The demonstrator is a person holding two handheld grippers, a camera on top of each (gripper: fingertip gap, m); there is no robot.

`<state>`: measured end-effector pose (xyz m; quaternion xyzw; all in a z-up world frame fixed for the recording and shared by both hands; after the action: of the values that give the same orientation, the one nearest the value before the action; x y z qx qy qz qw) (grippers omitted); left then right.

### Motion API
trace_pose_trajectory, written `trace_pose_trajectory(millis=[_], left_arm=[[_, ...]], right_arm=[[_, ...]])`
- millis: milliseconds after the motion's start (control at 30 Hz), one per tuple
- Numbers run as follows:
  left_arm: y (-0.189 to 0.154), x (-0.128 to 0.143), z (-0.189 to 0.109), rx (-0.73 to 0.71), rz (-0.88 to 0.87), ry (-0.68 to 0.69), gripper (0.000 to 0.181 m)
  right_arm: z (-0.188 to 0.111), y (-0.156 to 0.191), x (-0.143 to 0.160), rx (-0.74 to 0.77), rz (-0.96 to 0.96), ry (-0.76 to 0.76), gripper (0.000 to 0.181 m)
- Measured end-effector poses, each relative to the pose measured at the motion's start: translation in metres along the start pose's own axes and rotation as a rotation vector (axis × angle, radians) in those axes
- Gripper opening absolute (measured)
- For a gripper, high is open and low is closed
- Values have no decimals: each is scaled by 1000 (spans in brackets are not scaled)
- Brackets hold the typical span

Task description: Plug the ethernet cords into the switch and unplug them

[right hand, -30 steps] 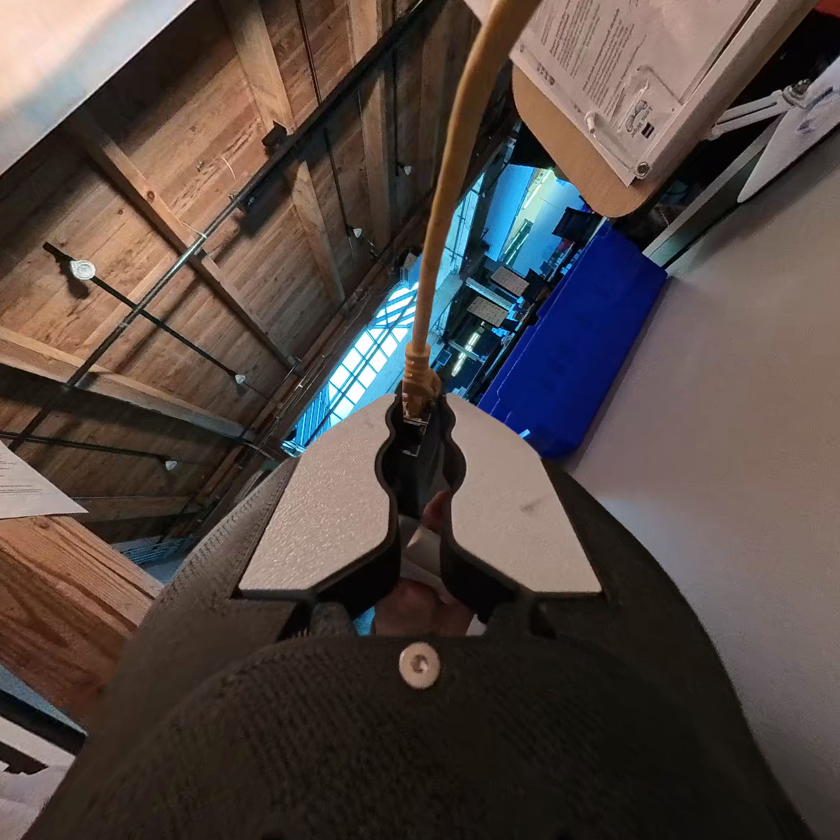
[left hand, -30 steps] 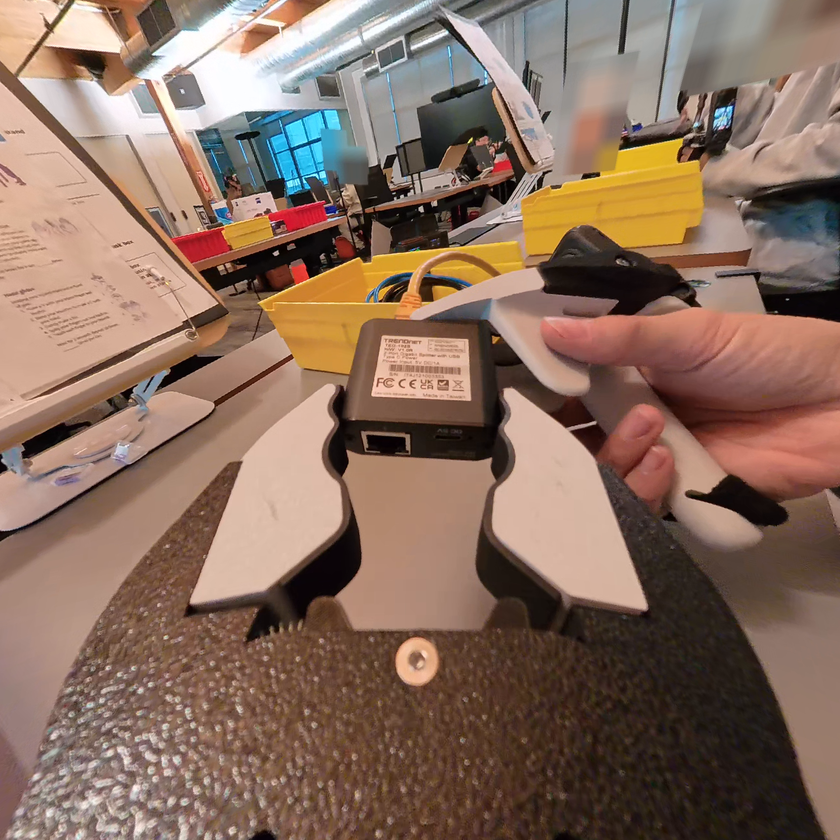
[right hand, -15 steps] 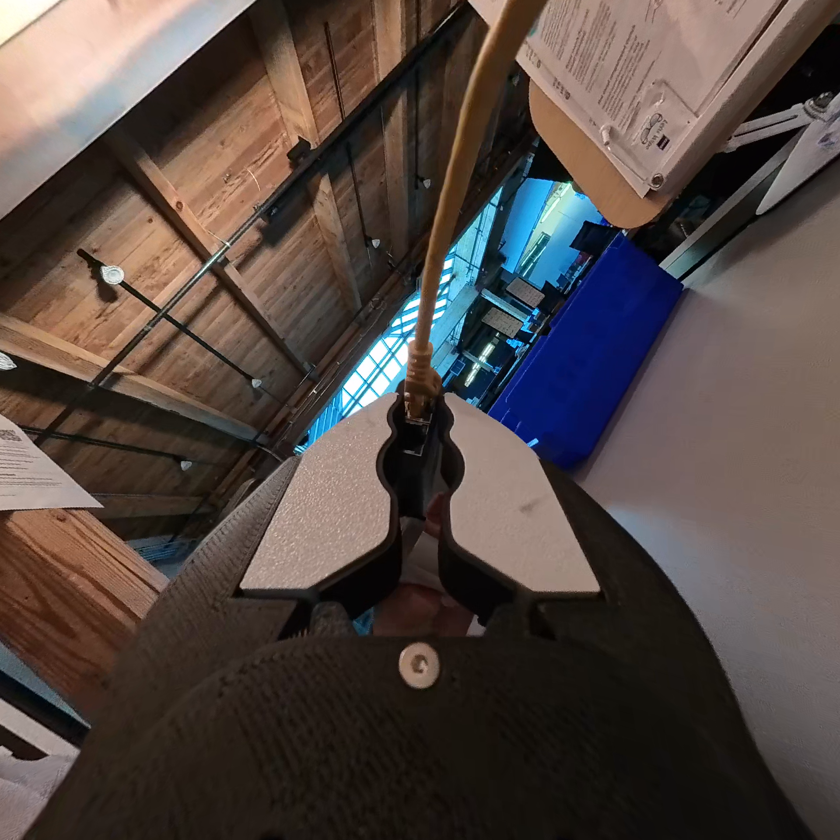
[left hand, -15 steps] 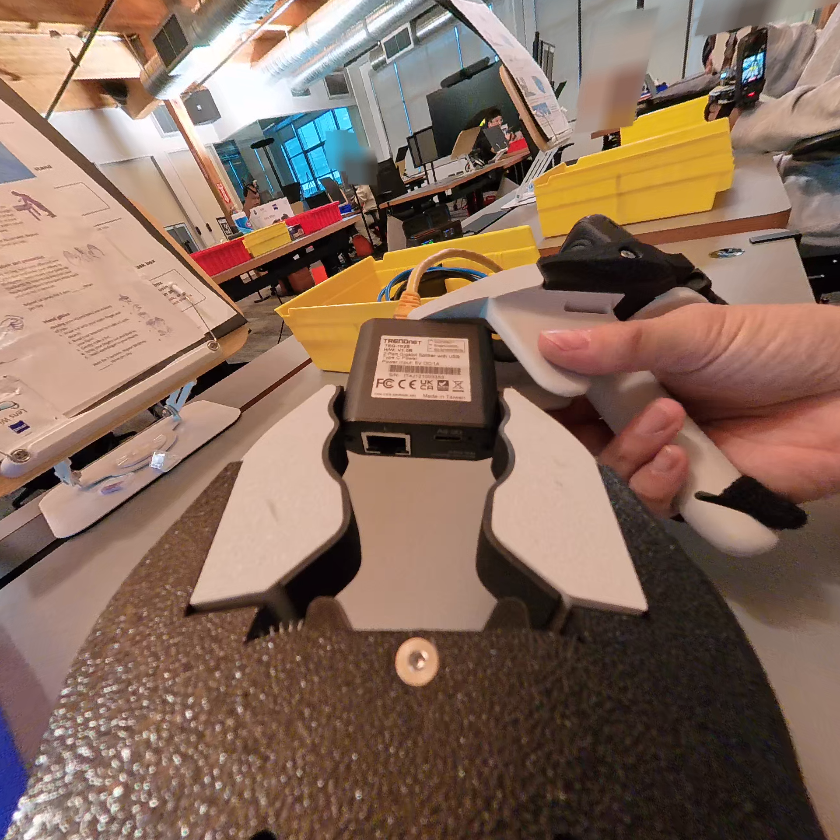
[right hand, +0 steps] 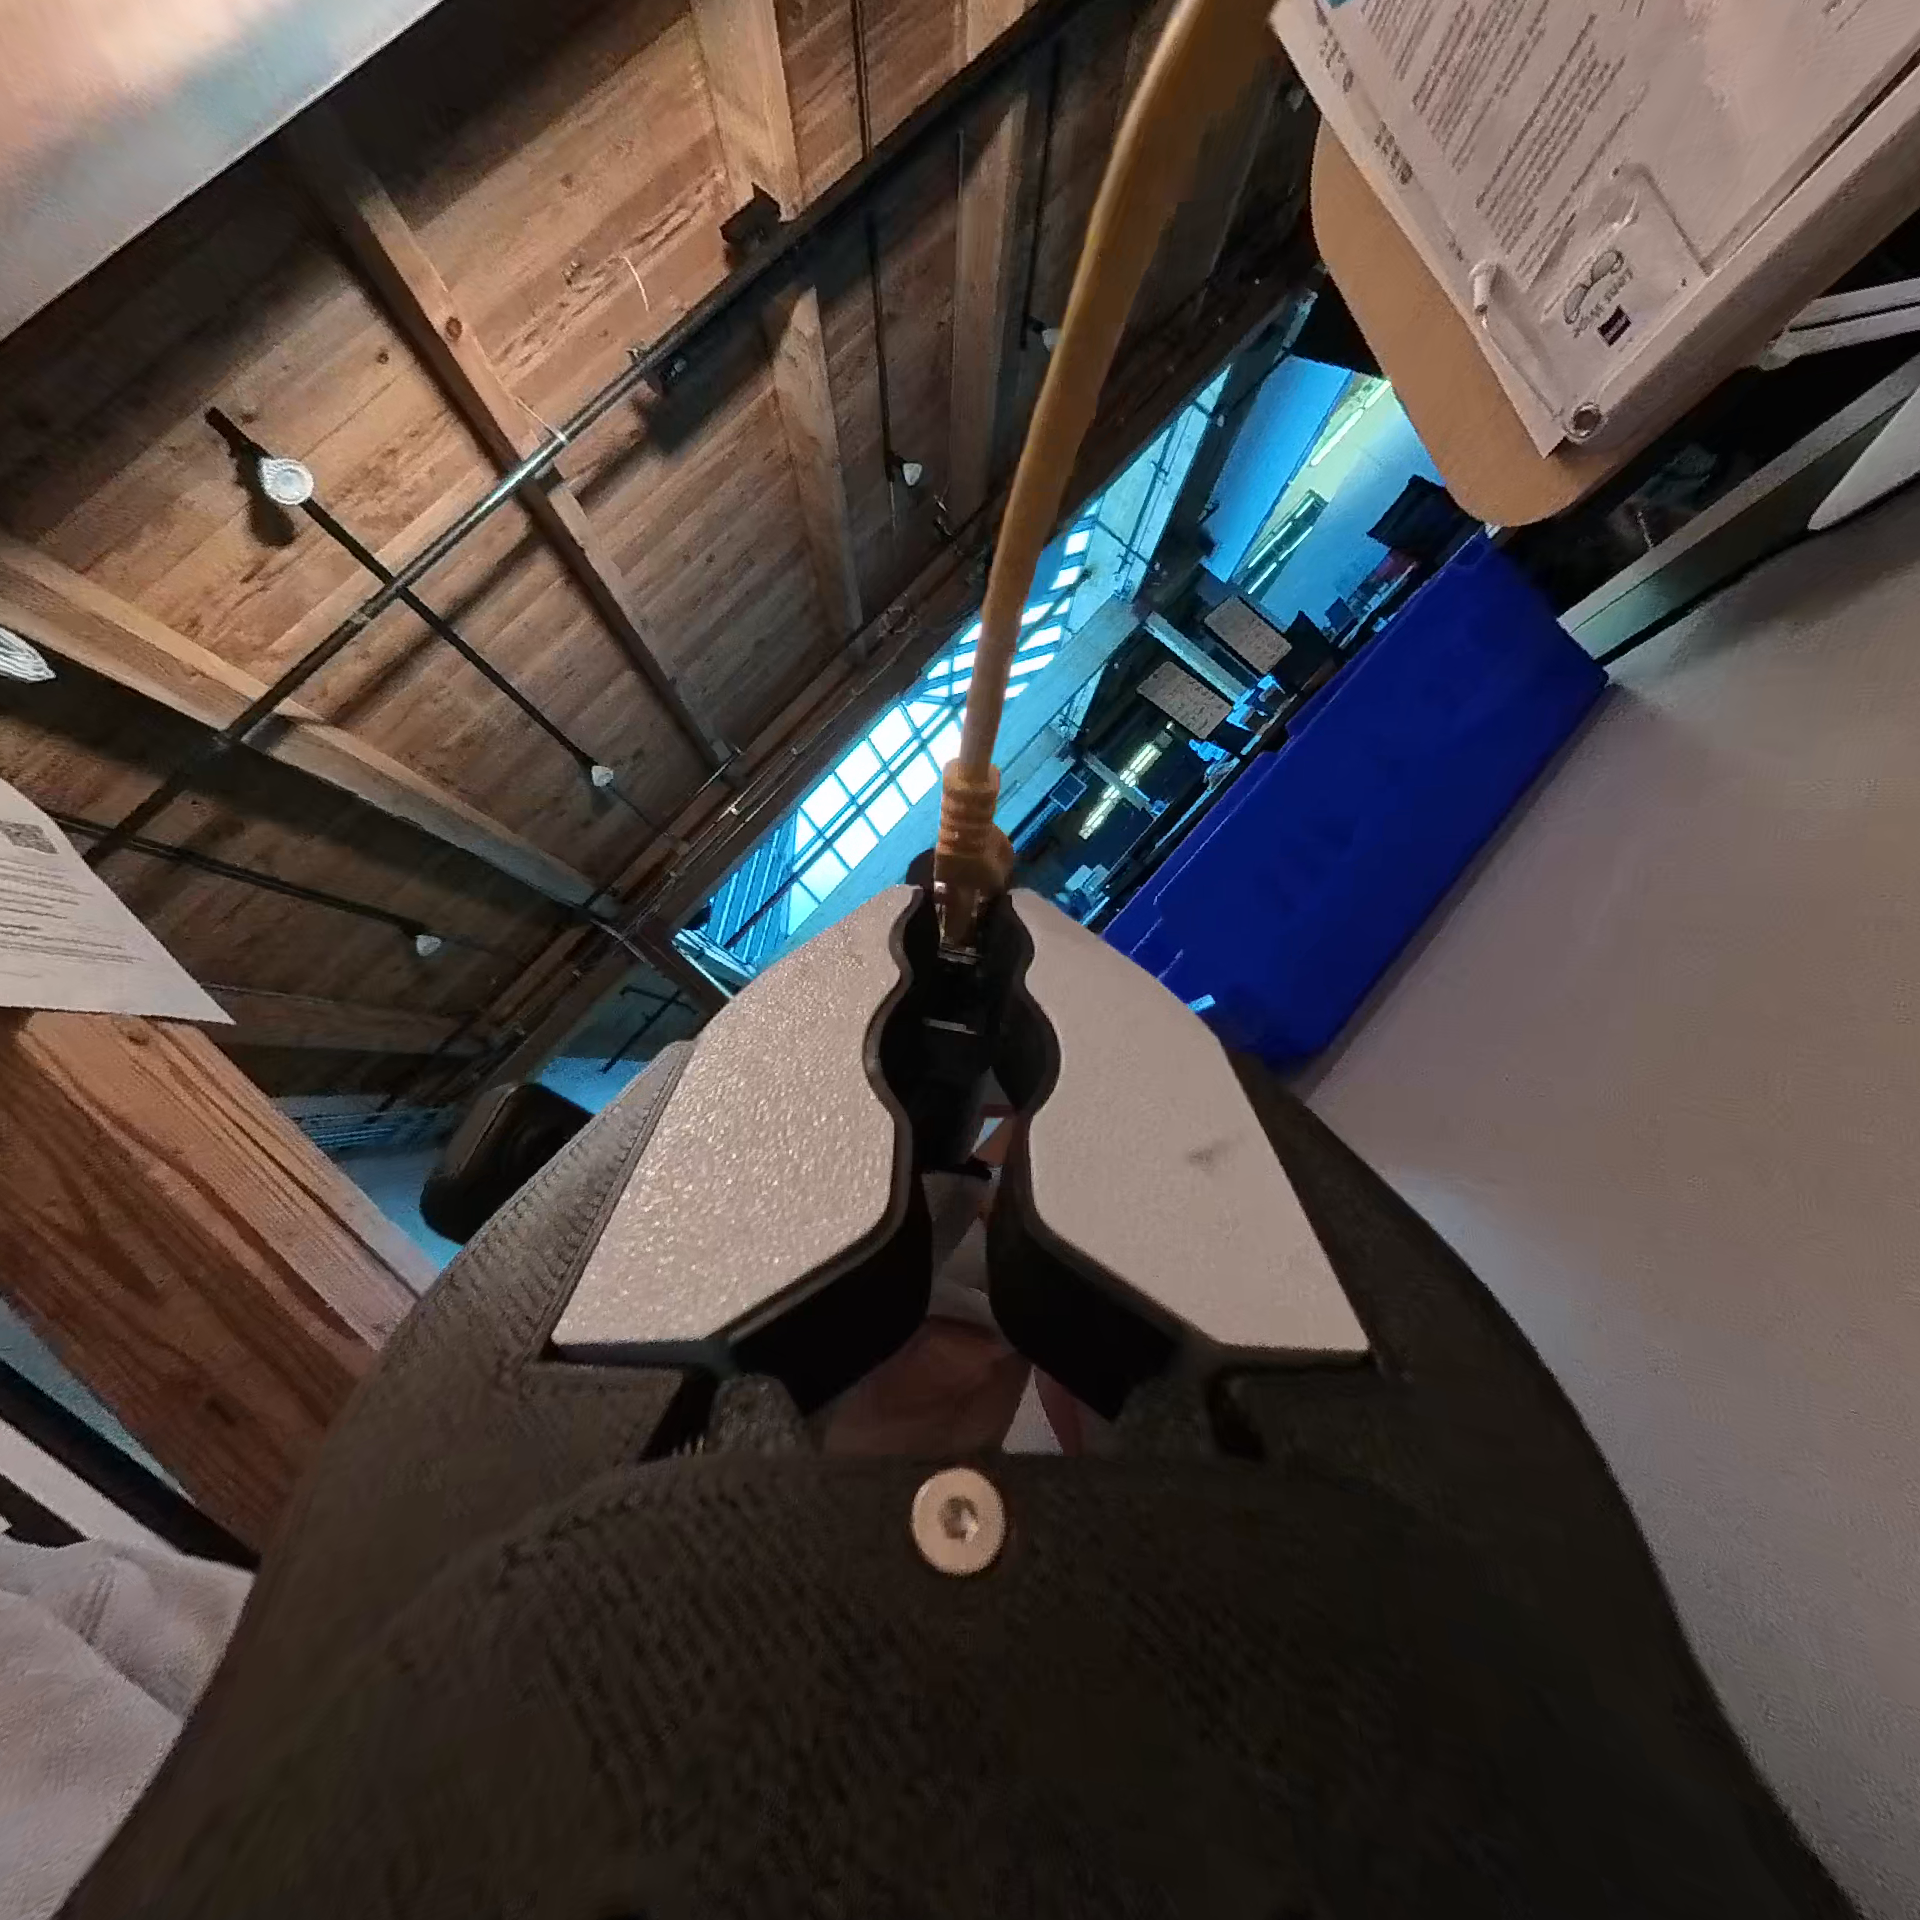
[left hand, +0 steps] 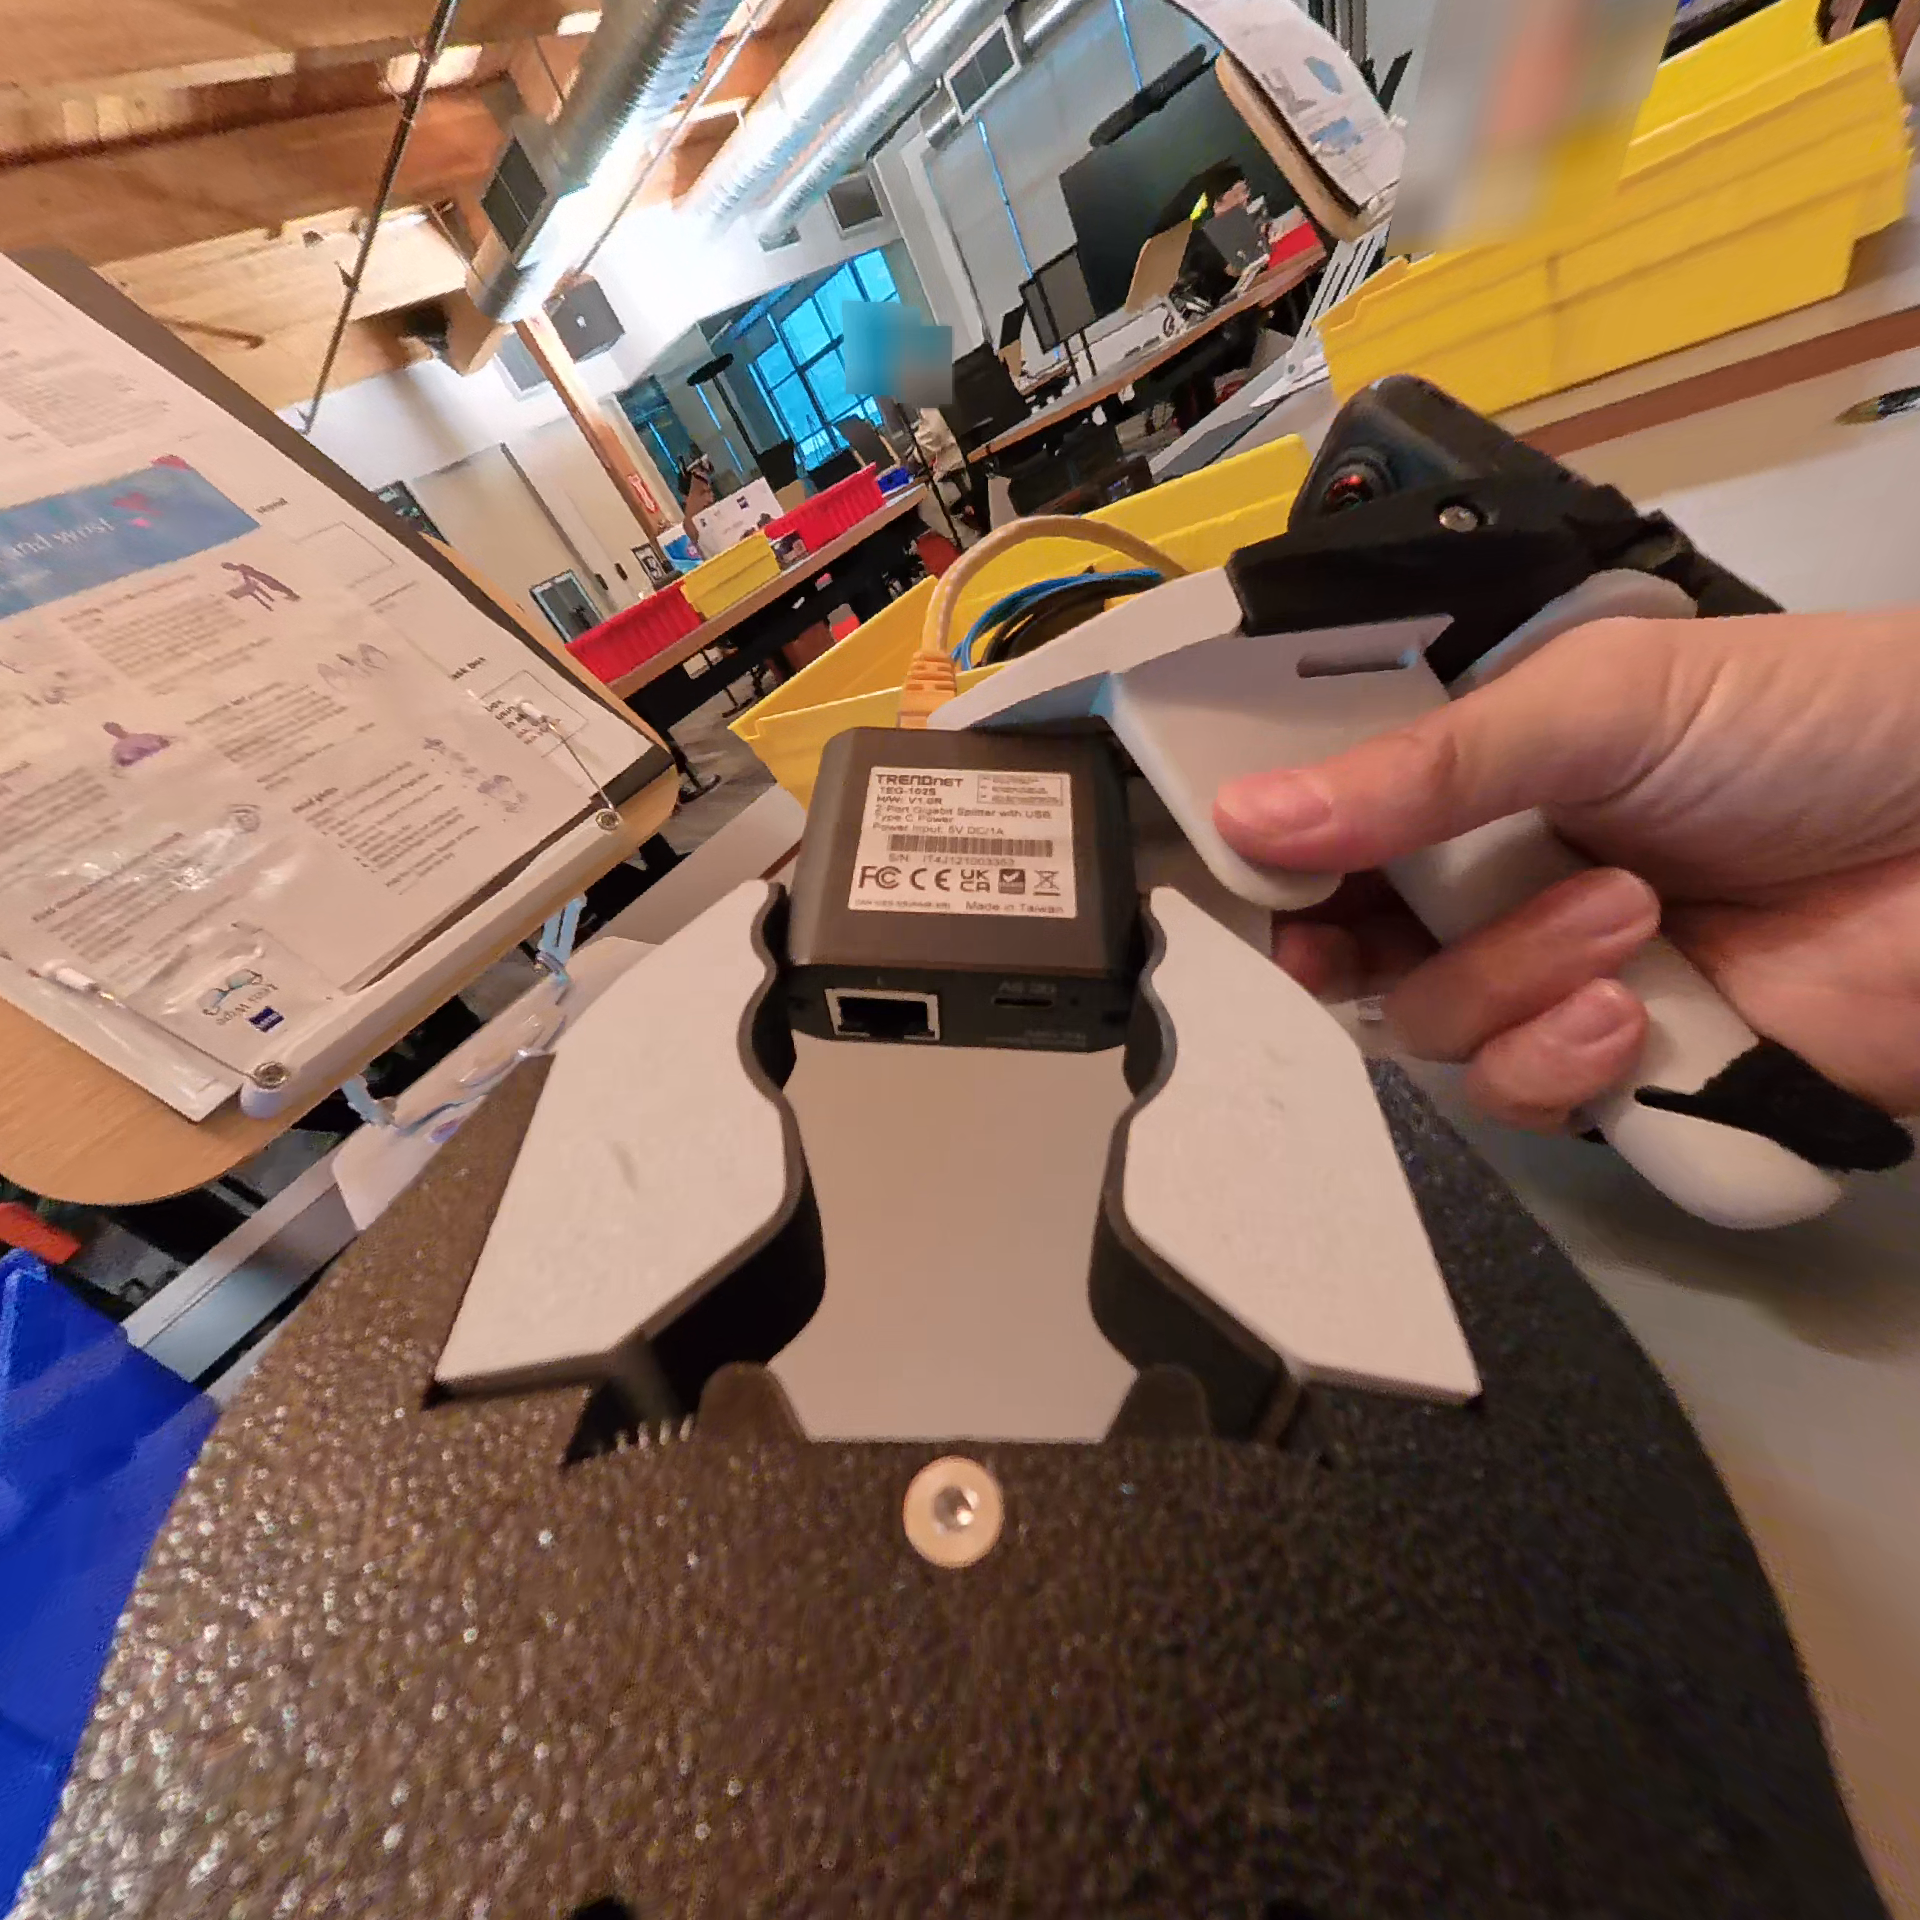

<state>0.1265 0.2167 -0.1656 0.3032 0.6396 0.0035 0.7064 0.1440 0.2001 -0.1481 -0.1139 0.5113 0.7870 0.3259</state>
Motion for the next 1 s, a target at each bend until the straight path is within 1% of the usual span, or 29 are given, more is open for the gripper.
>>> trace_pose_trajectory(millis=[67, 100, 167, 200, 267, 333, 367, 433, 500, 567, 600, 667, 700, 733, 767, 833, 900, 1000], left_arm=[[-1, -1, 0, -9, 11, -12, 61], [0, -1, 0, -25, 21, -12, 61], [5, -3, -4, -62, 23, -54, 61], [7, -4, -5, -55, -18, -72, 61], [15, -2, -6, -79, -77, -63, 61], [20, -2, -8, -69, -128, -76, 61], [24, -1, -10, -76, -149, -75, 61], [29, 0, -13, -75, -169, -75, 61], [32, 3, -15, -78, -174, -67, 61], [32, 4, -15, -65, -182, -65, 61], [32, 3, -15, -66, -189, -69, 61], [30, 3, -14, -52, -204, -74, 61], [30, 3, -13, -50, -204, -73, 61], [29, 3, -13, -51, -198, -72, 61], [28, 3, -13, -46, -192, -69, 61], [28, 4, -13, -47, -183, -63, 61], [27, 6, -13, -39, -188, -56, 61], [28, 9, -13, -40, -197, -50, 61]], right_arm=[[-1, 1, 0, -10, -25, 8, 10], [-2, 1, -4, -5, -21, -15, 10], [-11, 2, -27, -21, 6, -117, 11], [-15, 1, -35, -10, -2, -122, 10], [-17, 2, -35, 55, -143, -4, 10], [-18, 19, -42, 38, -245, 65, 10], [-19, 23, -44, 41, -275, 144, 10], [-28, 25, -58, 74, -389, 286, 11], [-39, 23, -89, 154, -440, 330, 10], [-48, 25, -105, 145, -421, 491, 10], [-51, 22, -114, 149, -407, 548, 11], [-58, 2, -138, 229, -410, 606, 11], [-65, -12, -146, 278, -400, 667, 11], [-70, -25, -156, 325, -380, 688, 11], [-73, -35, -166, 360, -360, 676, 11], [-86, -53, -169, 390, -290, 748, 11], [-102, -80, -170, 519, -247, 815, 12], [-130, -111, -170, 694, -295, 919, 18]])
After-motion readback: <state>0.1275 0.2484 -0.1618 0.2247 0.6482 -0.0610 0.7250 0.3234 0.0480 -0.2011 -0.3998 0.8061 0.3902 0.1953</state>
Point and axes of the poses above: each gripper's, where its closed fingertips meet, z out along the fingers, x out of its underside, y = z × x across the jaws, the point moved 1 cm from there along -z, back along the fingers, and after that the axes turned 2 degrees about -x, right-handed, at the moved point
